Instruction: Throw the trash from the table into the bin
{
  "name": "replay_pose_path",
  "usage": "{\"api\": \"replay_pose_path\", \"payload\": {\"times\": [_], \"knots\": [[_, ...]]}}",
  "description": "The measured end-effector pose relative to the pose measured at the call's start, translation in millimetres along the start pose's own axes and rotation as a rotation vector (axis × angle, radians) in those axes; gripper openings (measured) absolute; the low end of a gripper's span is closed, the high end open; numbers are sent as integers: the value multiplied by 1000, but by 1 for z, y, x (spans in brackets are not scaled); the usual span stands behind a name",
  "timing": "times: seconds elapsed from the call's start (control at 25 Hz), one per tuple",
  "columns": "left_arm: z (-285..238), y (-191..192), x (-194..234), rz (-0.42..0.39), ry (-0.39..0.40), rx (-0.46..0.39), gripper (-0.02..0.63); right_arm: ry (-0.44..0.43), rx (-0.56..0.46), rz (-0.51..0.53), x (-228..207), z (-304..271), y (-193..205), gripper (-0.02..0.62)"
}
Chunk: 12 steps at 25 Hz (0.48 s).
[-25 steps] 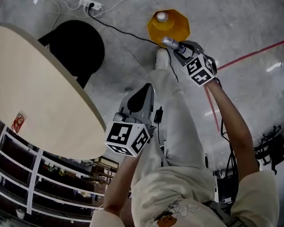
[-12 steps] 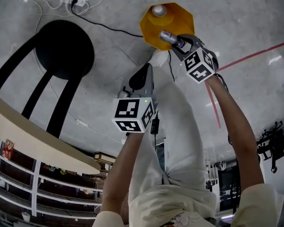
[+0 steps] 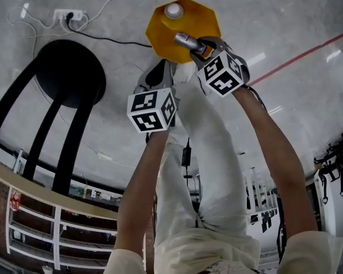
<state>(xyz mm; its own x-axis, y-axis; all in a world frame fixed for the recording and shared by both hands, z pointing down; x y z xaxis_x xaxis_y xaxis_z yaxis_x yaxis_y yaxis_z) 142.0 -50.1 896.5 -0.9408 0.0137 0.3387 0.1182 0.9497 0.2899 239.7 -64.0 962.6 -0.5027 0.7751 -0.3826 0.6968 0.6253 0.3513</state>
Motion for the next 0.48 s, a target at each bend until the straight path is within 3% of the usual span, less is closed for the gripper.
{"api": "replay_pose_path", "payload": {"times": [0.12,0.48], "knots": [[8,-4,-9,-57,12,5,3,3,5,-38,0,10,6,246],[92,-32,-35,-86,33,-34,3,14,-44,-103,27,81,-20,244]]}}
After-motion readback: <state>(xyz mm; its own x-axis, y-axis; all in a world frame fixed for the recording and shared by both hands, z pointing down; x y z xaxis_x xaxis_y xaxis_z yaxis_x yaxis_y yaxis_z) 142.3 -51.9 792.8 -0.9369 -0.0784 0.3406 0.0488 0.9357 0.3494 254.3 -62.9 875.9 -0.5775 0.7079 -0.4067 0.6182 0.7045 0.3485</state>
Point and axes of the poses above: the fingertips, and each gripper's own axes: z backward along the fingers, x to its left, y out of its underside, the point moved 2 cm from there along z, backward along the fingers, and after that the axes turned 5 degrees about -y, right-handed, at the moved point
